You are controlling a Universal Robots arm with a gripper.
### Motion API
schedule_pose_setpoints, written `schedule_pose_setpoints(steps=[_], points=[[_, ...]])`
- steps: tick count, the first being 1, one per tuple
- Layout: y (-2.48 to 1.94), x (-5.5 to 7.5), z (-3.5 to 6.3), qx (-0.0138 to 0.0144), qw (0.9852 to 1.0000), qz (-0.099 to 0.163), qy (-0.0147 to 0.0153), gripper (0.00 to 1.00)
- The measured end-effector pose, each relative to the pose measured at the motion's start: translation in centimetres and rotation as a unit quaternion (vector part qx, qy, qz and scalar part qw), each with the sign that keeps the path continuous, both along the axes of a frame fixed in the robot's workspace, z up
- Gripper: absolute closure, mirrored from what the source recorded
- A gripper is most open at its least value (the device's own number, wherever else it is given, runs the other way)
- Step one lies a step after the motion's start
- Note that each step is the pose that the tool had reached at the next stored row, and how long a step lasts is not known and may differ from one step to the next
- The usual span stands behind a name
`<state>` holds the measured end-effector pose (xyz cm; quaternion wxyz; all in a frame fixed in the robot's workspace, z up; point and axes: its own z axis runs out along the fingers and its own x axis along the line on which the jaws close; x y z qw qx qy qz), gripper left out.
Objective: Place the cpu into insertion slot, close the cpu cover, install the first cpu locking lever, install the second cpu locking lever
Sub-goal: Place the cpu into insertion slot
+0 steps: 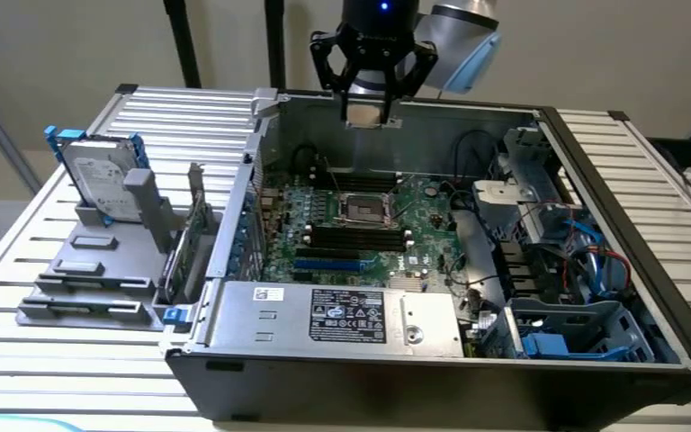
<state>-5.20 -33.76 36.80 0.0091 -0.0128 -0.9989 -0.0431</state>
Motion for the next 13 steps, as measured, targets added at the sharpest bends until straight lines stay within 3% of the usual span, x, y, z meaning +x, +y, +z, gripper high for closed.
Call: schedule_pose_setpoints(steps=[3,9,10,13], points=[[0.63,0.6,-0.18,-0.0054,1.0,0.0,-0.0001,0.46],[1.1,1.9,-0.58,-0.0245,0.9997,0.0,0.0,0.46],[1.12,2.0,-0.66,-0.0265,0.9996,-0.001,0.0,0.46],[1.12,2.0,-0.82,-0.0272,0.9994,-0.019,0.0005,0.46]])
